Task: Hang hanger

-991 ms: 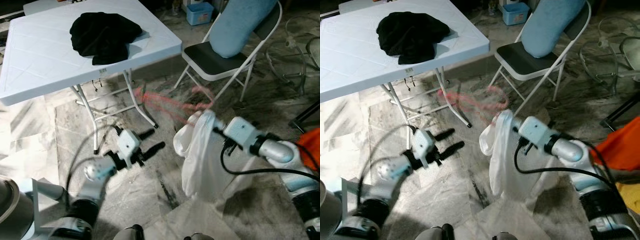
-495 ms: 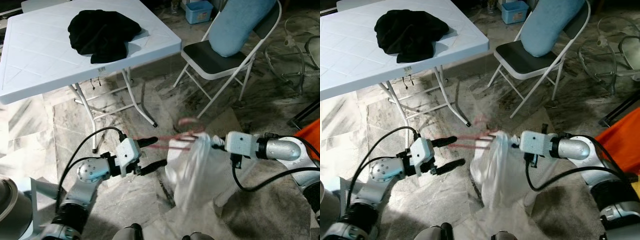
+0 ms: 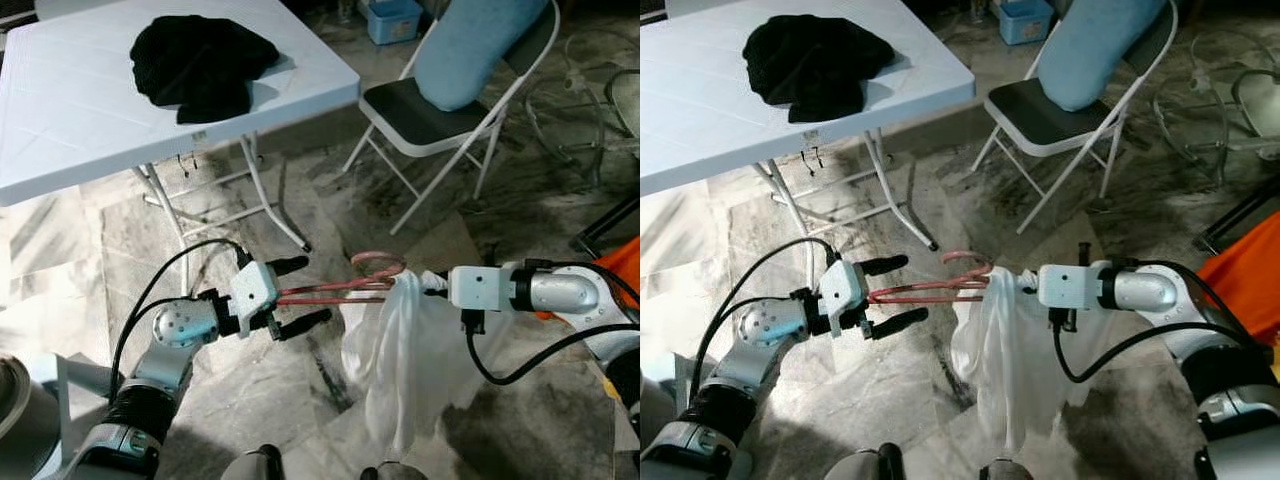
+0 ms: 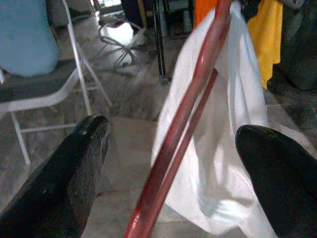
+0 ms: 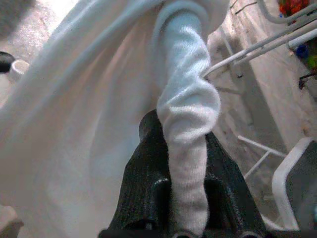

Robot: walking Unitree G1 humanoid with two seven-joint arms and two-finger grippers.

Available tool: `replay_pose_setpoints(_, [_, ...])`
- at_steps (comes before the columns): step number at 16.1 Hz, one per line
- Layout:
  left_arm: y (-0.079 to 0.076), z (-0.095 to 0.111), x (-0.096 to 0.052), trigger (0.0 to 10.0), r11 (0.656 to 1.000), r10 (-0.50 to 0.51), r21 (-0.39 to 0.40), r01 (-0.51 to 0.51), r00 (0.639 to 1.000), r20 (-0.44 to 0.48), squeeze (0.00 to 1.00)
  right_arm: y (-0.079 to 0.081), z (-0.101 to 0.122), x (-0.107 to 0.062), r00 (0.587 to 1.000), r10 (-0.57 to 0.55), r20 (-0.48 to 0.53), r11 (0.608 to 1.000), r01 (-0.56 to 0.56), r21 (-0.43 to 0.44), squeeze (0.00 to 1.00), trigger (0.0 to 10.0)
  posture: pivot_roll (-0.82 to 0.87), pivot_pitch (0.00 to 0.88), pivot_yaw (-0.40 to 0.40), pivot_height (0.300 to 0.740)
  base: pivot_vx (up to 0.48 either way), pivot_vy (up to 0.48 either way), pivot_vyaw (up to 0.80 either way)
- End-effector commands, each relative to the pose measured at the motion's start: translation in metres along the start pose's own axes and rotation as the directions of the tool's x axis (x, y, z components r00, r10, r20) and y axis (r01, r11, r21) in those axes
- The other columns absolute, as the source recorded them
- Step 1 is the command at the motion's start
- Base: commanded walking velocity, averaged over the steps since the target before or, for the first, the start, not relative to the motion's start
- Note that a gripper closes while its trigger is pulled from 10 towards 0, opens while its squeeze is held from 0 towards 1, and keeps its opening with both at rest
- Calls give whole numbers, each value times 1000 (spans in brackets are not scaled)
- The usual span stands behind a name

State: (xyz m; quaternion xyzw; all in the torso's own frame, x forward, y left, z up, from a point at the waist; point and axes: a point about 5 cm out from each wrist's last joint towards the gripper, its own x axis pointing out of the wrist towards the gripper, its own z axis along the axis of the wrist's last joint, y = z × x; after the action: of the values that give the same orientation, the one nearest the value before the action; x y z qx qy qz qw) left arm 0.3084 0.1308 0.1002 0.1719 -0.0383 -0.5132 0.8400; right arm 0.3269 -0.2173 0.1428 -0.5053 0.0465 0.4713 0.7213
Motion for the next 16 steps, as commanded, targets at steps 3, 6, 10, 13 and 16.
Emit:
replay_pose_setpoints(3, [13,-3,-5,10000,1000,5,25,-3,998,-63,1000,-21,15,2,991,-107,83,992,112,-50,0,10000,-100,168,13,740,0,0,0])
replay_pose_setpoints(6, [16,-8,-14,10000,999,-40,27,44,992,-123,890,-12,16,1,990,-76,119,995,83,-51,0,10000,-102,162,9,740,0,0,0])
replay_pose_setpoints(10, [20,-8,-18,4157,996,-92,1,93,988,-125,0,-7,14,1,990,-63,124,996,70,-52,0,10000,-102,157,16,740,0,0,0])
replay_pose_setpoints(13, [24,-2,-11,0,994,-110,15,112,988,-106,0,-7,17,5,988,-69,135,996,77,-51,0,10000,-101,157,24,740,0,0,0])
replay_pose_setpoints(16, [24,3,-4,0,987,-157,25,161,983,-99,0,-1,17,8,988,-59,144,997,67,-49,0,10000,-102,159,26,740,0,0,0])
